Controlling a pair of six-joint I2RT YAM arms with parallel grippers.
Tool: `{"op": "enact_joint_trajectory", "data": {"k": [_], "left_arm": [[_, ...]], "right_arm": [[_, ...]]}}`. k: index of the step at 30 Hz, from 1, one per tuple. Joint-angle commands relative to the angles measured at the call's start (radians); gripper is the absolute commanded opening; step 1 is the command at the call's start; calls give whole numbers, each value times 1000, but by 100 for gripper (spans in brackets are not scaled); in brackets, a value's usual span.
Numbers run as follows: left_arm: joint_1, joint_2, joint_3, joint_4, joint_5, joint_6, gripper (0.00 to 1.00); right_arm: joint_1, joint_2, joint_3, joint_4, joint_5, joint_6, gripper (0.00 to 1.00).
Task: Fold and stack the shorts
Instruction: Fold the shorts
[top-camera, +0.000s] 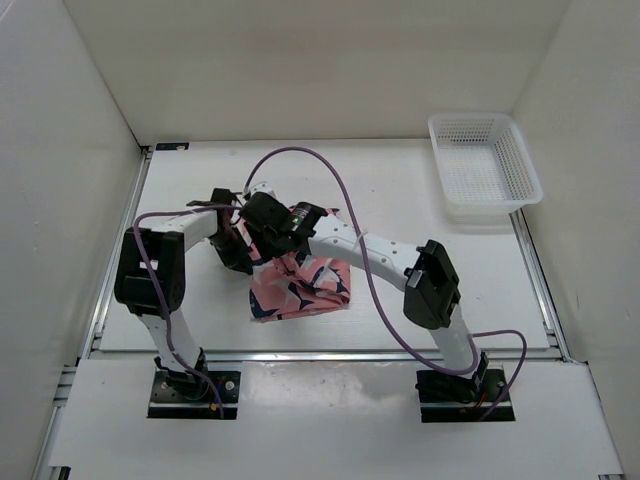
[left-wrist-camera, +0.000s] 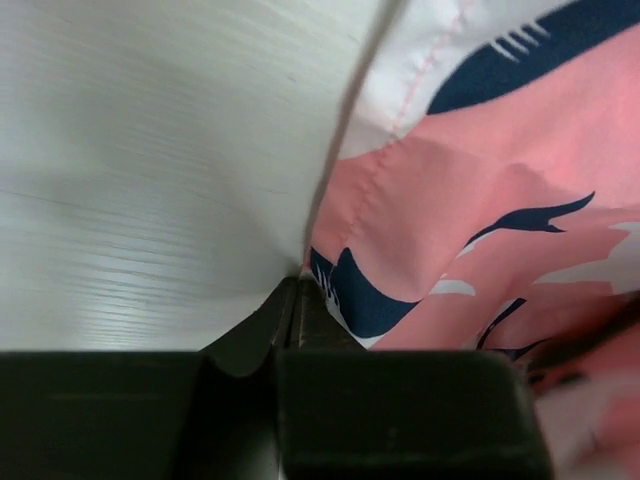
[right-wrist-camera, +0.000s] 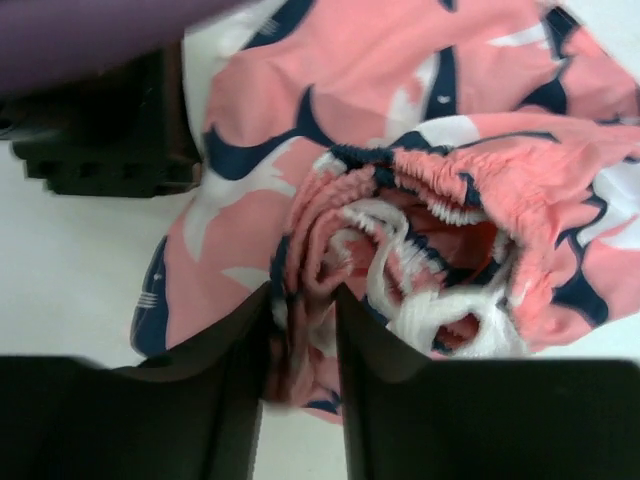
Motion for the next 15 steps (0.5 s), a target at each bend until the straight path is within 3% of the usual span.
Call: {"op": "enact_joint_trajectory", "data": {"k": [1,2,4,5,6,8,9,10,11,12,13,15], "left_arm": [[49,-80,17,21,17,36,16],[62,-94,17,4,17,36,20],[105,-143,28,-34,17,68,28],[121,-160,28,-48,17,79,42],[135,-194,45,-65,17,91,49],[156,-229,77,-111,17,113,62],[165,-264,92,-126,-11,128,64],[150,-305,146,-164,-64,154,61],[130,-306,167,-165,-65,154,61],[106,-306,189,-165,-83,185,57],[77,-318,212,-180,-112,199,52],[-20,-309,273,-189,-127,225,51]], "right_arm": [[6,-10,57,79,-114,-72,64],[6,-49,30,89,-149,-84,75],[6,-139,-10,132,-180,-103,89],[6,-173,-56,143,-189,-103,90],[6,-204,-79,143,-189,-103,90],[-6,-288,-146,156,-203,-88,87],[-24,-311,-174,156,-203,-75,84],[-73,-367,-276,156,-218,-22,51],[-95,-383,-277,156,-219,-21,51],[-121,-397,-315,156,-234,27,37],[-147,-409,-392,156,-244,58,15],[-237,-445,-463,169,-312,110,12]]}}
